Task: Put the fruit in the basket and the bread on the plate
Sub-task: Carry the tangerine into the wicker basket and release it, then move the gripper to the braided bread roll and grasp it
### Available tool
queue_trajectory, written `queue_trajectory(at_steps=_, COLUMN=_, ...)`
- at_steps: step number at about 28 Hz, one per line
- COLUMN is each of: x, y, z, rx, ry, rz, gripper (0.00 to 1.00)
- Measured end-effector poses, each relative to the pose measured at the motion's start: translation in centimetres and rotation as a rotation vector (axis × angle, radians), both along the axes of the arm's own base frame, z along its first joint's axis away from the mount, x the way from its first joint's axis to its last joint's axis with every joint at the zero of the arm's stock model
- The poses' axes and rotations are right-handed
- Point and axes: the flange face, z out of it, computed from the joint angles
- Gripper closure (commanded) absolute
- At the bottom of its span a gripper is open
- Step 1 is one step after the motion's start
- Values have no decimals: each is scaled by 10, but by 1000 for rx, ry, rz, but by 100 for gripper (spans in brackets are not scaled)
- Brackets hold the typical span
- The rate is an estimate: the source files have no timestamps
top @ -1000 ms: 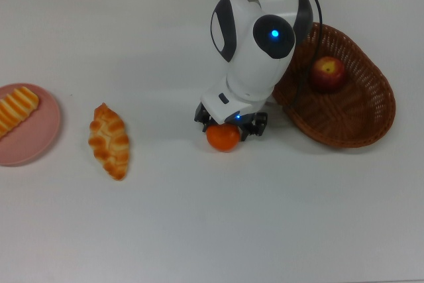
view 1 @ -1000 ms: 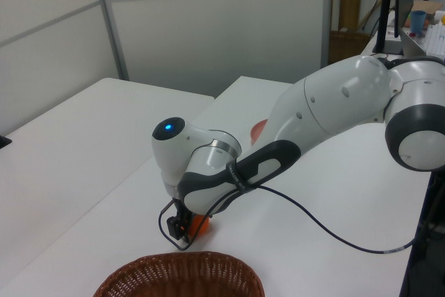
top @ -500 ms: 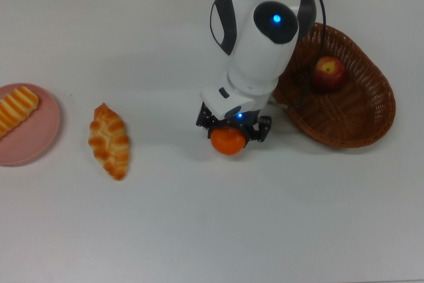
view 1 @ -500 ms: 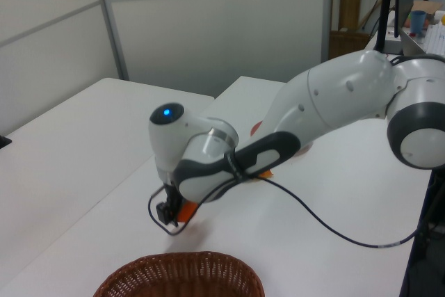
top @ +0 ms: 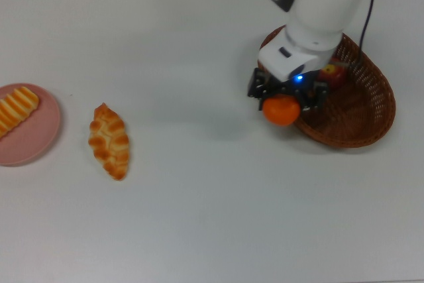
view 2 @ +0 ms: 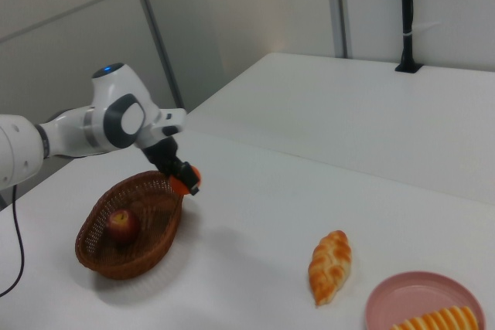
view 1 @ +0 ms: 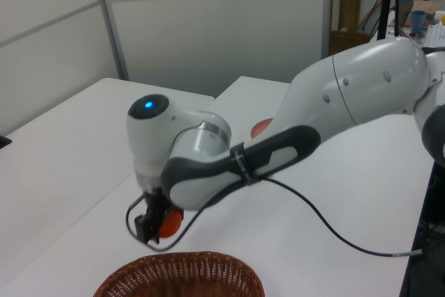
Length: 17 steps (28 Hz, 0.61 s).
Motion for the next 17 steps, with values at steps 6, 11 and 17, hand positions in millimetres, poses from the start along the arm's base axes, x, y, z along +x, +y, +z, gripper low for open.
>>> queue_trajectory(at_steps=6, x=-23, y=46, z=-4, rx=1, ry=8, rz=30, gripper=100)
queue_trajectory(at_steps=11, x=-36, y=72, z=-20, rx=-8, ry=25, rz=44, gripper=0)
queue_trajectory(at_steps=17, x=-41, y=82, z=-31, rx=-15, ry=36, rz=38, gripper=0)
